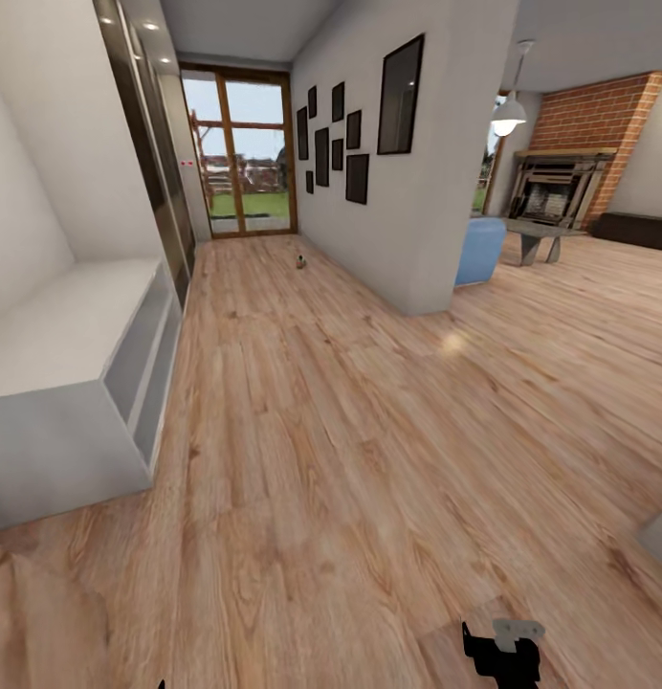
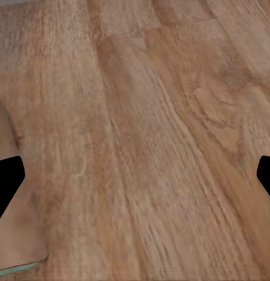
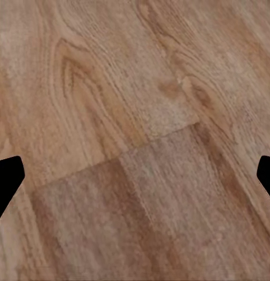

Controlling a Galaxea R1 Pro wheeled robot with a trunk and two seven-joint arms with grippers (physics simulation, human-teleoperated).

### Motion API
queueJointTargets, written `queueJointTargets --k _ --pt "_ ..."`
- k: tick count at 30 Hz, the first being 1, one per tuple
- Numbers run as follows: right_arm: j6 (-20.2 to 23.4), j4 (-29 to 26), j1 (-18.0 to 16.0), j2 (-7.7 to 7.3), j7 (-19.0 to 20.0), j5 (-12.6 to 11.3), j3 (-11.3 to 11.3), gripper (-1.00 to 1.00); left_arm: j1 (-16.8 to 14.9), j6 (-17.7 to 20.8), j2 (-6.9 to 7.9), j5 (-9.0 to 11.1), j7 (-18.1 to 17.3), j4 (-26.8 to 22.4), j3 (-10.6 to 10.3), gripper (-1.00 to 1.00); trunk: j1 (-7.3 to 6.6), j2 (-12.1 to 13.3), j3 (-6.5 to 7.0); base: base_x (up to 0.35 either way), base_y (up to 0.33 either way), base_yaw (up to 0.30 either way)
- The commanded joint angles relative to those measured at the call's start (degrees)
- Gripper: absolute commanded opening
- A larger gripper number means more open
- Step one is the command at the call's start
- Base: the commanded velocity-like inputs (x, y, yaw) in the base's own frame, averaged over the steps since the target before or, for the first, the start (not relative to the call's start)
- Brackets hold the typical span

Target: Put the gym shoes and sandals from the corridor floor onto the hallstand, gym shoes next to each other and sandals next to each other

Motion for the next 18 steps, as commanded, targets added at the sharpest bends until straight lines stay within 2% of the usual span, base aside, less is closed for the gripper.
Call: queueJointTargets --k 1,18 --pt "-0.2 0.0 0.0 0.00 -0.1 0.0 0.0 1.00 0.0 -0.1 0.00 0.6 -0.6 0.1 0.1 1.00 0.02 0.0 -0.05 0.338 0.000 0.000" --pt "-0.2 0.1 0.0 -0.25 0.1 0.1 0.0 1.00 0.0 0.0 -0.09 0.6 -0.6 0.1 0.1 1.00 0.02 0.0 -0.05 0.338 0.000 0.000"
